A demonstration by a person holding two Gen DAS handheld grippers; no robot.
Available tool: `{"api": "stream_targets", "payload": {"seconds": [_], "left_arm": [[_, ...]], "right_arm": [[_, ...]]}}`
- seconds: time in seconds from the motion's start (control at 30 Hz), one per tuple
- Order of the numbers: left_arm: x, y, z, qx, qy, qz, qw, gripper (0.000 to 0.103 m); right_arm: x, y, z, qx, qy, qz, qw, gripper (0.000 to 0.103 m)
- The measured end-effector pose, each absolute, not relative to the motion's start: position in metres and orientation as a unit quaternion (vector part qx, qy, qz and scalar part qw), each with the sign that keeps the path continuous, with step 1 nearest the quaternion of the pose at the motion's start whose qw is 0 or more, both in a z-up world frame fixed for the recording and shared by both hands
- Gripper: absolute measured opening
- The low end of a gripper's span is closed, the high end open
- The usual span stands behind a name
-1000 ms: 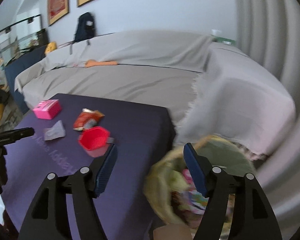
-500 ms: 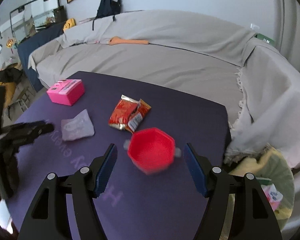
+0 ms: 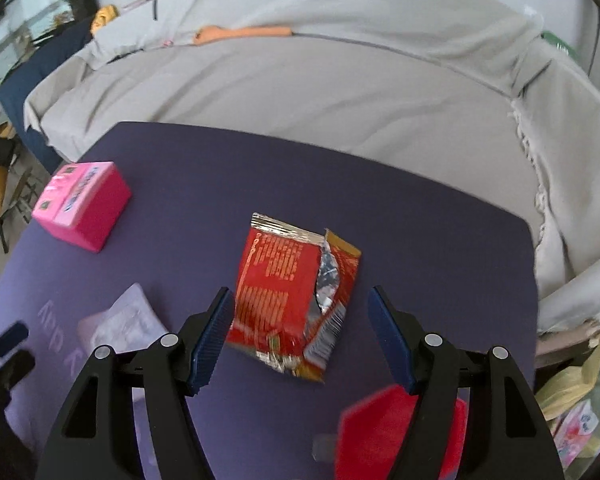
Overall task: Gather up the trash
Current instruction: 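Grasp the red snack packet with the right gripper and lift it, then grasp the clear plastic wrapper with the left gripper while the right gripper holds the packet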
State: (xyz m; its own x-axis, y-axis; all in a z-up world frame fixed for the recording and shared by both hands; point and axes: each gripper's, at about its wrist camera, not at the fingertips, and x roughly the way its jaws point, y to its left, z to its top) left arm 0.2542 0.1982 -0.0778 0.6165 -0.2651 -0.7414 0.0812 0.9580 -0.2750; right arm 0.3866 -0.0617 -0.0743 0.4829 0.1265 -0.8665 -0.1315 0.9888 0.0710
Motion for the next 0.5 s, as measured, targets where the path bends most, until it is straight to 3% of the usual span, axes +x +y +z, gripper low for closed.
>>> {"api": "stream_targets", "payload": {"seconds": [0.17,0.27,0.3,0.5], "left_arm": [[0.251,0.201,-0.079,-0.117,0.423,-0.096,0.893,0.055],[0.253,0.195,-0.076,-0.111,0.42,-0.098,0.895,0.055],[0.254,0.193,-0.075,-0.109,0.421,-0.101,0.895,0.055],[0.266,0.175,-0.068,-0.097,0.424,-0.142,0.889,0.055]], "right_arm": [[0.399,-0.054,-0.087,0.002,0.521,0.072,0.85,0.065],[0.4,-0.054,-0.089,0.002,0.517,0.089,0.851,0.05],[0.4,-0.054,-0.088,-0.005,0.514,0.092,0.853,0.038],[0.389,-0.063,-0.059,-0.04,0.49,0.093,0.866,0.036]]}}
